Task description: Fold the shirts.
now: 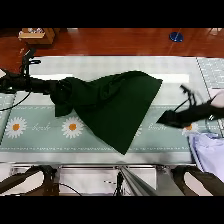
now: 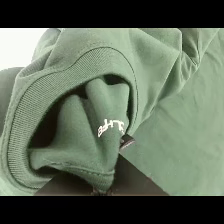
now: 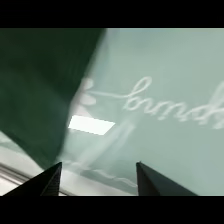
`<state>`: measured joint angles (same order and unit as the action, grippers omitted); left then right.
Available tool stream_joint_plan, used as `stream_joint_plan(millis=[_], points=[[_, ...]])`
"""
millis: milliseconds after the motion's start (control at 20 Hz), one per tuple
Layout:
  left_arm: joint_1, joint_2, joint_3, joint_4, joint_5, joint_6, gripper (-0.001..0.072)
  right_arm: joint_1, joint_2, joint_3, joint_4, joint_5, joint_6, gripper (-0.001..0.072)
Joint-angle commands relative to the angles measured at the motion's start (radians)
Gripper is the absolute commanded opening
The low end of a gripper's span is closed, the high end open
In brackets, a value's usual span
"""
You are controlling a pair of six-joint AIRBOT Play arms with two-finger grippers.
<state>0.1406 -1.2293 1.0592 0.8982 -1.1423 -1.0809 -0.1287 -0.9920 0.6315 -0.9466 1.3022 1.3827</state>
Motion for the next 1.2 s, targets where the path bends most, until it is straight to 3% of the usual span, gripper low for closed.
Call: stream_joint_plan(millis=[0,150,400,800,1050,1100,1150], points=[[0.000,-0.001,0.000,0.000,0.001,-0.001,0.0035,0.006,0.069,-0.259,0.288,-0.156,-0.067,0.0539],[0.000,-0.001,0.000,0.000,-0.003,-0.001,0.0035,0.119,0.069,-0.299,0.315,-0.277,-0.051,0.0537],[0.000,-0.001,0.000,0.000,-0.003,-0.001,0.0035,0.325,0.023,-0.298,0.317,-0.562,0.082,0.0537],[0.000,-0.001,0.000,0.001,-0.002,0.000,0.0035,0.455,-0.137,-0.298,0.537,-0.787,0.007,0.0519],[0.000,-0.001,0.000,0.000,0.002,0.000,0.0035,0.462,-0.156,-0.287,0.575,-0.847,-0.003,0.0073],[0.000,0.000,0.001,0.000,0.002,0.000,0.0035,0.462,-0.154,-0.264,0.574,-0.832,-0.033,0.0022],[0.002,0.000,0.004,0.000,-0.001,-0.001,0.0035,0.462,-0.145,-0.233,0.574,-0.806,-0.083,0.0022]])
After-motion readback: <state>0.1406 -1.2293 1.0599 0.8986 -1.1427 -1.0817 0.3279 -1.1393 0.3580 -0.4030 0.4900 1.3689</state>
